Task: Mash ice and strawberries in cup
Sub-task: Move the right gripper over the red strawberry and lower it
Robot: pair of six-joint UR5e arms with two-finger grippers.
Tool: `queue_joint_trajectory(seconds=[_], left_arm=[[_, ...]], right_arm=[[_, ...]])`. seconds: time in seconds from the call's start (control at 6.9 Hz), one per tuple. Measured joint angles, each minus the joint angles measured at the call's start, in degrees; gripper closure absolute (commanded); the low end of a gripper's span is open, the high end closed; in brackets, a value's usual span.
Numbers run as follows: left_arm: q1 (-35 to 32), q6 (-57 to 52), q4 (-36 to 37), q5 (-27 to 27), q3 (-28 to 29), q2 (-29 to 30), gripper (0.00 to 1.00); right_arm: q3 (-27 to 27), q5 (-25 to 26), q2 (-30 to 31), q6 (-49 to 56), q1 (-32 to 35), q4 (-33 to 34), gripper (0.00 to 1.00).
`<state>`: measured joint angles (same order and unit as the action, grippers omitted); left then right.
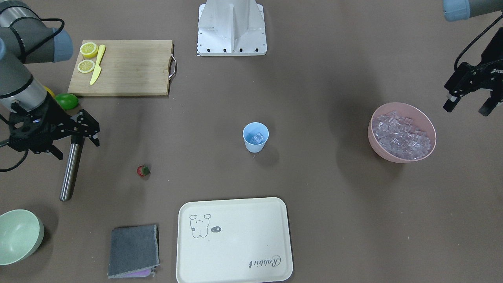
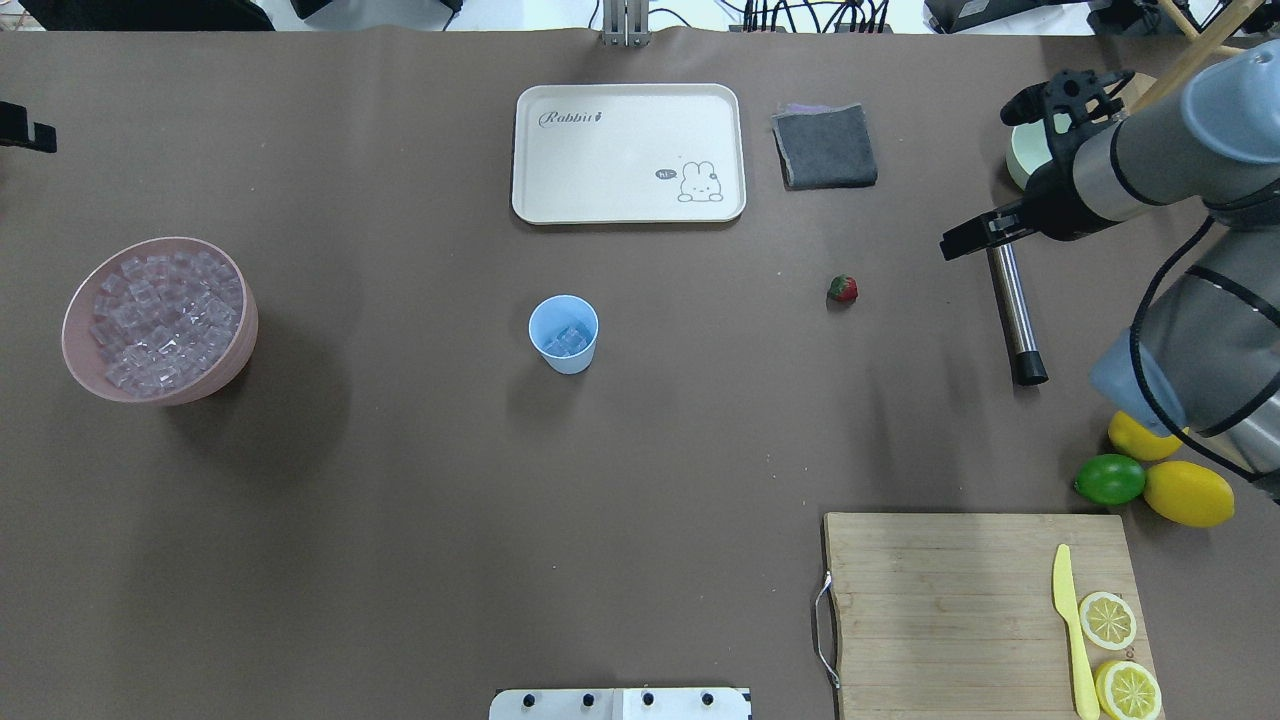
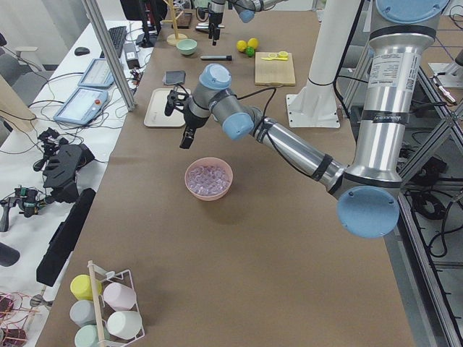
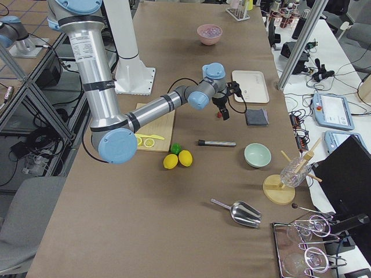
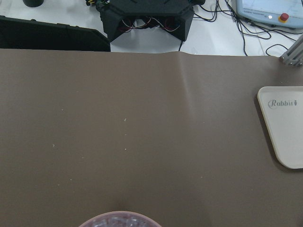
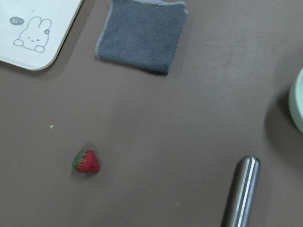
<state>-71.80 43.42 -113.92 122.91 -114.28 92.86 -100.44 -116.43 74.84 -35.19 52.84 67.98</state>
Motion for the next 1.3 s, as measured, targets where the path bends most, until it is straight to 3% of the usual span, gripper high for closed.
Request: queue_joint_trajectory(seconds=[0.58,0.87,1.3], left_arm=[[-0.6,-0.7,-0.9,0.2,1.6,-0.2,0.02],[-0.6,-0.7,-0.8,0.1,2.2,0.5,0.02],[-0.7,-0.7,-0.8,0.2,2.2,0.6,0.02]], right_arm=[[8.4,8.1,-8.8,-1.1,-7.9,-2.4,0.0],[14.5,8.9,-10.0,-1.2,-9.4,-10.2,0.0],[16.8,8.4,-9.9,-1.2,-10.0,-12.6,0.01]])
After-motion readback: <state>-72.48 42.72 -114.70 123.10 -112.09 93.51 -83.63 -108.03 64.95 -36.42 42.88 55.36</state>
